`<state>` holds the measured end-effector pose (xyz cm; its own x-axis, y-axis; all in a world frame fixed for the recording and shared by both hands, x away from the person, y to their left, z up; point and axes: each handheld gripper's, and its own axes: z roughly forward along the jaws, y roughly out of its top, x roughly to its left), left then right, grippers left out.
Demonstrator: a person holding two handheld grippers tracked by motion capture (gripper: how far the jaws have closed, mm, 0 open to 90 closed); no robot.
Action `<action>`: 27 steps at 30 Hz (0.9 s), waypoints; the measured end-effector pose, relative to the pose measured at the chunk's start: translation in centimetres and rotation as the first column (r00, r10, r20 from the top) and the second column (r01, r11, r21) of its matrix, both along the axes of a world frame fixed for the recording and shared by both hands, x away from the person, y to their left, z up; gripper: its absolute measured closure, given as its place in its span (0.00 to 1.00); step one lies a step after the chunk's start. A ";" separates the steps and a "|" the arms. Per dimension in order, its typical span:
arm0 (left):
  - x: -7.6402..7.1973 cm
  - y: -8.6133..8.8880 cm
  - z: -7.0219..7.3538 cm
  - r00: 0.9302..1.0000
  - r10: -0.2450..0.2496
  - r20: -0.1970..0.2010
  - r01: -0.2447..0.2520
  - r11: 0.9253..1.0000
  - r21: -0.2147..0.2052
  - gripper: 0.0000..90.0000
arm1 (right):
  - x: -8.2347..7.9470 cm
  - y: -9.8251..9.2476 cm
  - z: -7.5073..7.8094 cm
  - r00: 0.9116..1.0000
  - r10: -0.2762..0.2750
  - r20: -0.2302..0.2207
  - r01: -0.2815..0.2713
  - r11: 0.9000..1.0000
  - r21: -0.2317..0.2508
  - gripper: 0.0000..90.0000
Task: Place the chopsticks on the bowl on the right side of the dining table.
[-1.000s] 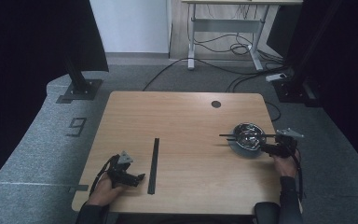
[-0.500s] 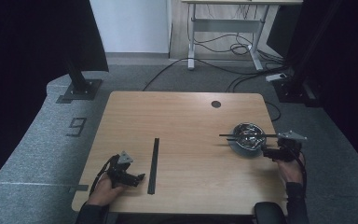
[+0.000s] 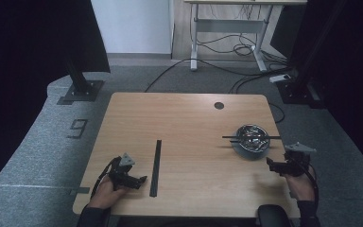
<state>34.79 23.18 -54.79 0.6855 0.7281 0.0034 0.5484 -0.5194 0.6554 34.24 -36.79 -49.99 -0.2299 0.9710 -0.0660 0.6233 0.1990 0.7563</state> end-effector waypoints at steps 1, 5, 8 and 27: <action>0.0 0.0 0.0 1.000 0.000 0.000 0.000 1.000 0.000 0.00 | -0.5 0.3 0.2 1.000 0.011 -0.008 -0.011 1.000 -0.002 0.00; 0.0 0.0 0.0 1.000 0.000 0.000 0.000 1.000 0.000 0.00 | -2.1 1.8 1.4 0.999 0.046 -0.022 -0.046 0.999 -0.018 0.00; 0.0 0.0 0.0 1.000 0.000 0.000 0.000 1.000 0.000 0.00 | -2.6 2.7 2.0 0.998 0.061 -0.028 -0.062 0.998 -0.019 0.00; 0.0 0.0 0.0 1.000 0.001 0.000 -0.001 1.000 -0.001 0.00 | -1.7 14.6 4.6 0.934 0.352 -0.057 -0.353 0.935 -0.020 0.00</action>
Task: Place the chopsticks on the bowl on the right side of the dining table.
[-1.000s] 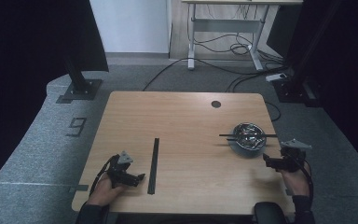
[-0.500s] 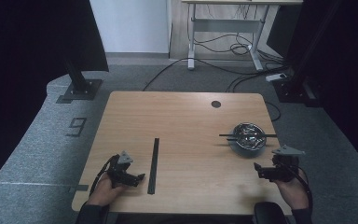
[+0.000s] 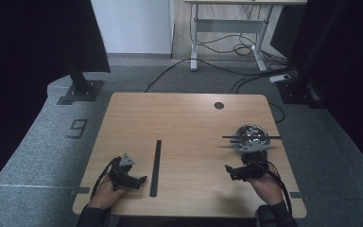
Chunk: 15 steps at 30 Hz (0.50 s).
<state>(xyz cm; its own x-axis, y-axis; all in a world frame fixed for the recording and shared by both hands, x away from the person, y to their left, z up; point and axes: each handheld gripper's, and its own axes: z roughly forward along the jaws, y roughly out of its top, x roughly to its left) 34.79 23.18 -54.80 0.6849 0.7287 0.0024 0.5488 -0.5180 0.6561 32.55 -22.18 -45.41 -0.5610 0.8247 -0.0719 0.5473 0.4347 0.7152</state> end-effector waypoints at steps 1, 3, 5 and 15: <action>0.0 0.0 0.0 1.000 0.000 0.000 0.000 1.000 0.000 0.00 | 0.3 0.6 -0.2 1.000 0.015 -0.003 -0.015 1.000 -0.009 0.00; 0.0 0.0 0.0 1.000 0.000 0.000 0.000 1.000 0.000 0.00 | 1.0 1.7 -0.6 0.999 0.039 -0.007 -0.039 0.999 -0.015 0.00; 0.0 0.0 0.0 1.000 -0.002 0.000 0.002 1.000 0.003 0.00 | 1.6 2.6 -1.2 0.998 0.062 -0.019 -0.062 0.998 -0.013 0.00; 0.0 0.0 0.0 1.000 -0.001 0.000 0.001 1.000 0.002 0.00 | 4.4 5.3 -5.3 0.992 0.126 -0.032 -0.125 0.991 0.048 0.00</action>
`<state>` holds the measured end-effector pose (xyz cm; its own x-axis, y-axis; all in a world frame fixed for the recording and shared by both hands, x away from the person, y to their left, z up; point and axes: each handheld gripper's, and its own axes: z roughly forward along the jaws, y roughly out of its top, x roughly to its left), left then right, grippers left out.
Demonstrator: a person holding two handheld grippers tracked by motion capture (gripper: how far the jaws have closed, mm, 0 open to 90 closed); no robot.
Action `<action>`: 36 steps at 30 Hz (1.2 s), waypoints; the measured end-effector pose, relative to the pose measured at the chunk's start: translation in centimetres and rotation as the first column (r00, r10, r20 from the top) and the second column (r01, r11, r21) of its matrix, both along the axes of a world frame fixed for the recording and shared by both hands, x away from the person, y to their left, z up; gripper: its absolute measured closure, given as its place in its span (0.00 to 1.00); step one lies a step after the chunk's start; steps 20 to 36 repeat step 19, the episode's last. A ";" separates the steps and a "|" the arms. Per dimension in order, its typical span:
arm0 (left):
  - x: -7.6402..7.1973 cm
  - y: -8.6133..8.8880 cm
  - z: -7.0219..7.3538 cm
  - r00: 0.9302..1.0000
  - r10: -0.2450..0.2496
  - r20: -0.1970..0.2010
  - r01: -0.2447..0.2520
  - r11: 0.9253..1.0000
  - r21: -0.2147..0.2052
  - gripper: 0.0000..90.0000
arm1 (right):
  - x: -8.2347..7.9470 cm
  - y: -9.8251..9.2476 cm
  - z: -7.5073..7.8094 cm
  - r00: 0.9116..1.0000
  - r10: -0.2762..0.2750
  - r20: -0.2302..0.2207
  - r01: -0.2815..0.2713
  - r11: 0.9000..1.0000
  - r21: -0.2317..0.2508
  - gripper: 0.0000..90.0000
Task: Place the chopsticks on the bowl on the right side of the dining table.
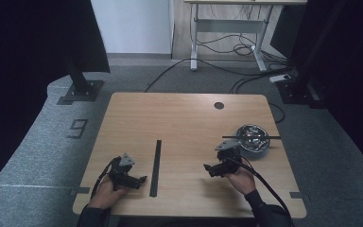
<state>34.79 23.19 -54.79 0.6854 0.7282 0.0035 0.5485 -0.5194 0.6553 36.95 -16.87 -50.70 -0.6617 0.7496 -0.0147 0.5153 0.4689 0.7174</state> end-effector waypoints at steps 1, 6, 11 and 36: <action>0.0 0.0 0.0 1.000 0.000 0.000 0.000 1.000 0.000 0.00 | 0.2 0.3 -0.5 1.000 0.004 0.002 -0.004 1.000 0.003 0.00; 0.0 0.0 0.0 1.000 0.000 0.000 0.000 1.000 0.000 0.00 | 0.9 1.5 -3.3 0.999 0.031 -0.009 -0.031 0.999 -0.018 0.00; 0.0 0.0 0.0 1.000 0.001 0.000 -0.001 1.000 0.000 0.00 | 1.1 1.6 -4.9 1.000 0.019 -0.020 -0.019 1.000 0.001 0.00; 0.0 0.0 0.0 1.000 0.001 0.000 -0.001 1.000 0.000 0.00 | 1.1 1.3 -5.1 1.000 0.027 -0.012 -0.027 0.999 0.019 0.00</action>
